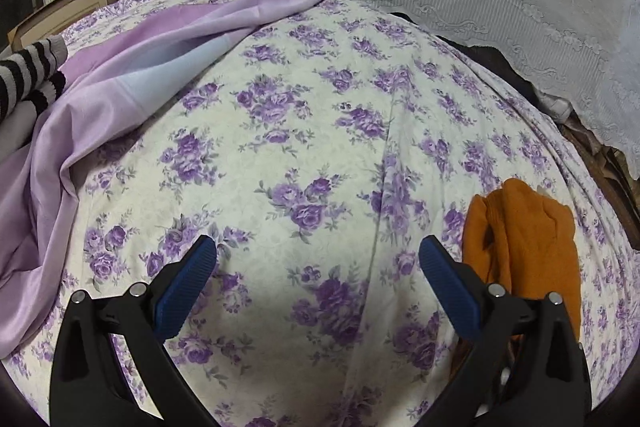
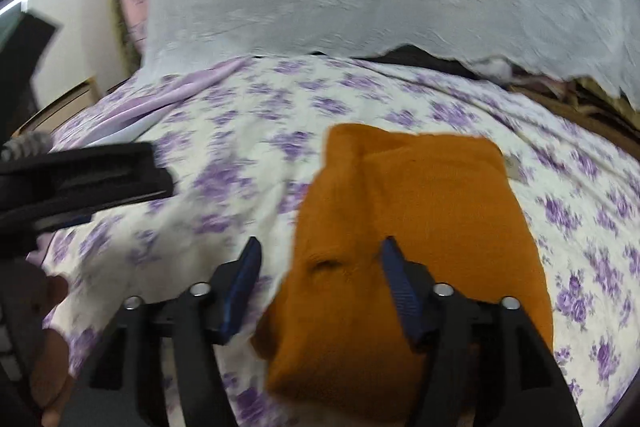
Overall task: Fold small clothes
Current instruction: 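Lower the orange cardigan onto the sheet and open the right tool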
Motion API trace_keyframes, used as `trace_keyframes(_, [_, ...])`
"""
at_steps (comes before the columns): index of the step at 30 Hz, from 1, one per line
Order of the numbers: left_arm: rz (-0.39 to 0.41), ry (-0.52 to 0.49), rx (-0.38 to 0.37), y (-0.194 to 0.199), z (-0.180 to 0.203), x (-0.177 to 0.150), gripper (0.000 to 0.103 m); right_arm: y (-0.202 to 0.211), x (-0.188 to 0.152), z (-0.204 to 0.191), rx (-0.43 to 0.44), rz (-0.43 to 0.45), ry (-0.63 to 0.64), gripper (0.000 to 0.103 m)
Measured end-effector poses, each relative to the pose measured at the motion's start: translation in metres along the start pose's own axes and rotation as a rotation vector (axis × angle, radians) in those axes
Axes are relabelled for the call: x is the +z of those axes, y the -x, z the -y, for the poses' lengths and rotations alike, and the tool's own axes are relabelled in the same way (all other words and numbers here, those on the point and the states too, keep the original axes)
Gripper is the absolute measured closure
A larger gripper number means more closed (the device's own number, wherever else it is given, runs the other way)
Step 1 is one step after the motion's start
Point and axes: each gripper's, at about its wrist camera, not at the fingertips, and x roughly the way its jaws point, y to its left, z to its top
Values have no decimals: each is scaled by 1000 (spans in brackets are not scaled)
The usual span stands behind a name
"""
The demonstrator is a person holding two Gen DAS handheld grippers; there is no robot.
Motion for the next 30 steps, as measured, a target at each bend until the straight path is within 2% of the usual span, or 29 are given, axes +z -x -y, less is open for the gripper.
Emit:
trace_keyframes(4, [-13,-4,-12,-1,0,-2,4,32,-6,-3,48,50,44,39])
trace_keyframes(10, [9,-79,-27,7,18,-11,4,79,-14,26,-5,140,65,39])
trace_keyframes(15, [5,-194,-70,12,49,-26,4,80,-32,52,-23,94,71,39])
trace_keyframes(19, [-4,-252,-87,8,68,-33,4,69,-40,46,1,60,108,39])
trace_keyframes(25, [-38,-212,-84,-5,63,-26,4,58,-48,13,-5,38,275,39])
trace_keyframes(27, [-42,-193,-83,-7,58,-23,4,48,-47,4,-47,16,317,61])
trace_keyframes(28, [-40,-186,-76,-8,56,-21,4,42,-44,1,-60,2,330,84])
trace_keyframes(29, [-35,-184,-64,-8,55,-20,4,37,-41,0,-71,-6,328,91])
trace_keyframes(30, [-30,-182,-57,-8,54,-19,4,36,-36,-1,-69,-1,311,91])
